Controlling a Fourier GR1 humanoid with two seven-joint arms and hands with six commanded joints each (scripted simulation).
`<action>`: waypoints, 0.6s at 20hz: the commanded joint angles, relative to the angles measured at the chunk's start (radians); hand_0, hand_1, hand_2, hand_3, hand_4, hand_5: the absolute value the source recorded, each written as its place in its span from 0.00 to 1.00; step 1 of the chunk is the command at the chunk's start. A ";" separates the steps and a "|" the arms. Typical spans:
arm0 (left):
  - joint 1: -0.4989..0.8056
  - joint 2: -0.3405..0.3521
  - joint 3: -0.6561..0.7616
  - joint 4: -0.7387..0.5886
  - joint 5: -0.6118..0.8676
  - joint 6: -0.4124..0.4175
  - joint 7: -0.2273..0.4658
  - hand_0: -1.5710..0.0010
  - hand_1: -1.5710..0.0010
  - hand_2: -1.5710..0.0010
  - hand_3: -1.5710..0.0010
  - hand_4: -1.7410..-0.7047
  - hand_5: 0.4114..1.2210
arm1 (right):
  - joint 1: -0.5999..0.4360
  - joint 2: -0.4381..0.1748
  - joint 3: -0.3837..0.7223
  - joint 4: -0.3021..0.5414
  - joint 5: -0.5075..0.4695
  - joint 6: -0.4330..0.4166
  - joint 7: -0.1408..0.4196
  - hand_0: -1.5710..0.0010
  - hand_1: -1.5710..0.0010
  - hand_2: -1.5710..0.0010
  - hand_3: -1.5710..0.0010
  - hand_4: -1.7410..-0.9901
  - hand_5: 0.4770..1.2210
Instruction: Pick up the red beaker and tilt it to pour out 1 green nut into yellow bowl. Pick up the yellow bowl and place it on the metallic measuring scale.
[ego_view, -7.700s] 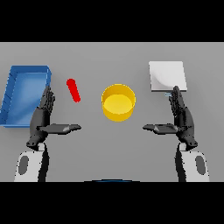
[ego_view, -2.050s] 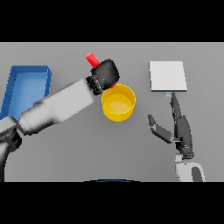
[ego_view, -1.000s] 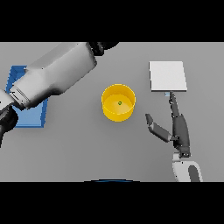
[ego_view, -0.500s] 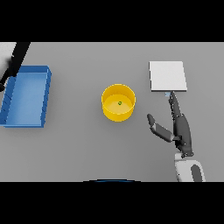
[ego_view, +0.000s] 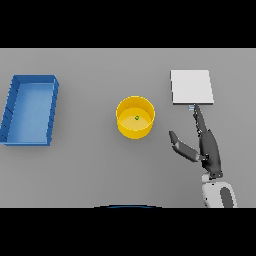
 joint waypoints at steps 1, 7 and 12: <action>0.051 0.009 0.014 -0.054 0.033 0.034 0.045 0.00 0.00 0.00 0.08 0.00 1.00 | -0.003 -0.006 0.002 -0.008 0.006 0.000 0.000 1.00 1.00 1.00 1.00 0.71 0.19; 0.392 0.083 0.021 -0.392 0.152 0.209 0.212 0.00 0.00 0.00 0.08 0.00 1.00 | -0.006 -0.007 0.016 -0.007 0.028 0.000 0.021 1.00 1.00 1.00 1.00 0.71 0.25; 0.539 0.097 -0.001 -0.521 0.189 0.305 0.286 0.00 0.00 0.00 0.05 0.00 1.00 | -0.001 -0.012 0.017 -0.020 0.024 0.004 0.005 1.00 1.00 1.00 1.00 0.70 0.25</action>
